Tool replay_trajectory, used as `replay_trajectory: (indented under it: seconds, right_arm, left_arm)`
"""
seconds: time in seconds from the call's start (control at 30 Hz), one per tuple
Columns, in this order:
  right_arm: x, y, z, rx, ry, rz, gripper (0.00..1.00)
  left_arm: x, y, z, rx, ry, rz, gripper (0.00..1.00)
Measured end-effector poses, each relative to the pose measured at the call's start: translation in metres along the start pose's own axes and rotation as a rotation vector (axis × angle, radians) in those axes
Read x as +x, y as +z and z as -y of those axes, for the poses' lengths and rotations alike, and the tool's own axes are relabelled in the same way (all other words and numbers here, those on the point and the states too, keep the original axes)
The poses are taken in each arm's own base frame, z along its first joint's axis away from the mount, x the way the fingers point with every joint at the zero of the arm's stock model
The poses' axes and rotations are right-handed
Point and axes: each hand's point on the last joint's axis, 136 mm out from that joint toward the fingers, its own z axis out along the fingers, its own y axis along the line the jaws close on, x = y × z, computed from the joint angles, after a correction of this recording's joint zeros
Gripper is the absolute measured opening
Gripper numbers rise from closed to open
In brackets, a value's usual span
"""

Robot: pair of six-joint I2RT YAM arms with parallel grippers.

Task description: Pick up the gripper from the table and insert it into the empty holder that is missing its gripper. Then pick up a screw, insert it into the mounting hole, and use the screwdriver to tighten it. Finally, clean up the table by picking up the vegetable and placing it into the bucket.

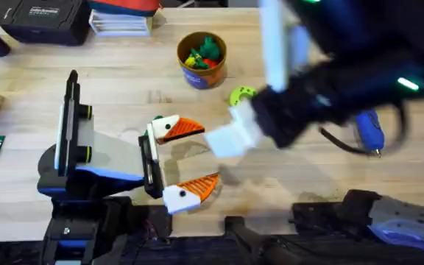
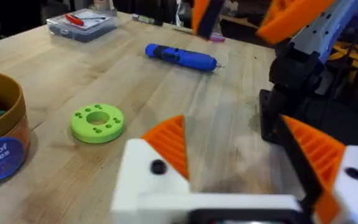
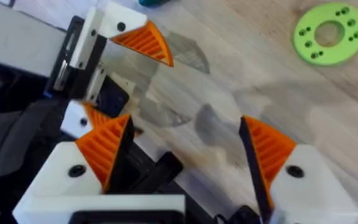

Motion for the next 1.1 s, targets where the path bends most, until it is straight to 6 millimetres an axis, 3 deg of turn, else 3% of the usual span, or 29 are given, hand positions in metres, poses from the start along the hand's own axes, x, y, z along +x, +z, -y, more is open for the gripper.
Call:
replay_trajectory:
  seconds: [0.07,0.13,0.23,0.27,0.47,0.7,0.8,0.9,1.1]
  right_arm:
    - [0.012,-0.011,0.002,-0.012,0.017,0.032,0.994]
    - [0.023,-0.024,0.004,-0.028,0.027,0.071,0.994]
    - [0.034,-0.041,0.005,-0.053,0.030,0.133,0.994]
    - [0.036,-0.047,0.005,-0.061,0.031,0.150,0.994]
    - [0.047,-0.062,0.007,-0.074,0.033,0.196,0.994]
    - [0.042,-0.052,0.025,0.032,0.058,0.183,0.994]
    - [0.036,-0.043,0.053,0.148,0.124,0.162,0.992]
    - [0.026,-0.034,0.093,0.274,0.217,0.134,0.993]
    - [0.021,-0.032,0.204,0.499,0.404,0.063,0.993]
  left_arm:
    - [0.000,0.000,0.000,0.000,0.000,0.000,0.876]
    - [0.000,0.000,0.000,0.000,0.001,0.000,0.635]
    - [0.000,0.000,0.000,-0.001,0.004,0.000,0.145]
    - [0.000,0.000,0.000,-0.002,0.010,0.000,0.041]
    - [-0.001,0.000,-0.004,-0.024,0.013,0.002,0.016]
    - [-0.002,0.000,-0.010,-0.057,0.019,0.005,0.015]
    - [-0.002,0.000,-0.012,-0.070,0.022,0.006,0.015]
    - [-0.002,-0.001,-0.013,-0.077,0.023,0.006,0.015]
    - [-0.003,-0.001,-0.015,-0.085,0.024,0.007,0.015]
